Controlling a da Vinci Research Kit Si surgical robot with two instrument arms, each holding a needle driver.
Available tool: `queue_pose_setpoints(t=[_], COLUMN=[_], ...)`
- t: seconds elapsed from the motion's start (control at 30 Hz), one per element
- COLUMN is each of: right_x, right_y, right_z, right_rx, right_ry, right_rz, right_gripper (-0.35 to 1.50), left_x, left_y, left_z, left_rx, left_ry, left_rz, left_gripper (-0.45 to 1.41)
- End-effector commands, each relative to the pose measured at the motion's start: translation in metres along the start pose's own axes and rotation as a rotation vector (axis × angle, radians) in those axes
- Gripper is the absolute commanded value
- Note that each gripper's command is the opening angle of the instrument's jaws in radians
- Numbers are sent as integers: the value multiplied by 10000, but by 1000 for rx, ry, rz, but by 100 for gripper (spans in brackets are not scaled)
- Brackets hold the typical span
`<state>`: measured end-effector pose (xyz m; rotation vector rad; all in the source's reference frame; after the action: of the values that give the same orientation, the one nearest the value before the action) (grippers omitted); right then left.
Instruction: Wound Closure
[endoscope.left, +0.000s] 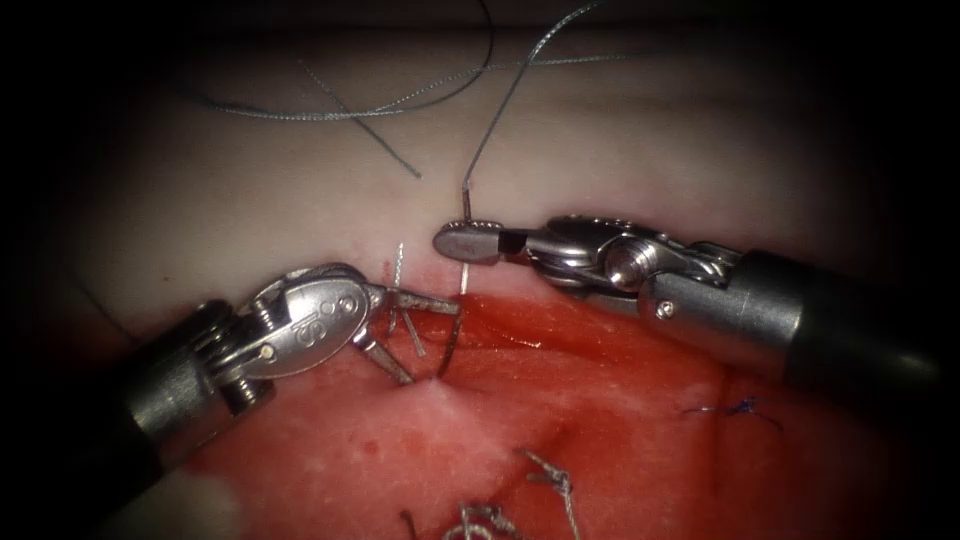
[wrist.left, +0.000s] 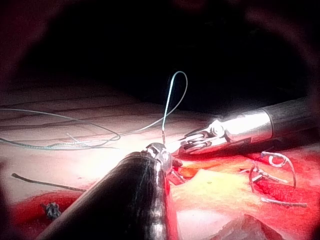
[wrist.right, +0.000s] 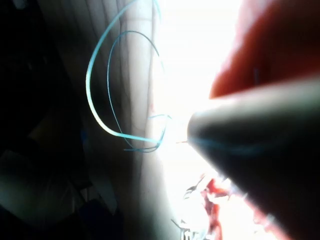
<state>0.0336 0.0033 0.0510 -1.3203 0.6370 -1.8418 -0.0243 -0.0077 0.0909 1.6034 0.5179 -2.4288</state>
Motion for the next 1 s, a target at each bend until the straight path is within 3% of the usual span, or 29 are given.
queue_pose_setpoints(t=[0.03, 0.07, 0.1, 0.17, 0.33, 0.83, 1.0], right_x=[-18, -18, -19, -19, -19, -27, -17], right_y=[3, 3, 6, 9, 16, -2, -8], right_z=[4, 4, 5, 7, 11, 2, 4], right_rx=[0, 0, -15, -45, -74, -28, -43], right_ry=[-8, -8, 2, 9, 8, -32, -24], right_rz=[-103, -103, -356, -497, -574, -247, -97], right_gripper=[-35, -35, -35, -35, -35, -35, -35], left_x=[8, 8, 8, 8, 9, 8, 7], left_y=[-12, -12, -12, -12, -13, -13, -13], left_z=[-7, -7, -7, -7, -7, -6, -7], left_rx=[6, 6, 5, 5, 5, 6, 5], left_ry=[1, 1, 1, 1, 3, 1, 2], left_rz=[7, 7, 7, 6, 5, 5, 12], left_gripper=[26, 26, 24, 24, 15, 15, 15])
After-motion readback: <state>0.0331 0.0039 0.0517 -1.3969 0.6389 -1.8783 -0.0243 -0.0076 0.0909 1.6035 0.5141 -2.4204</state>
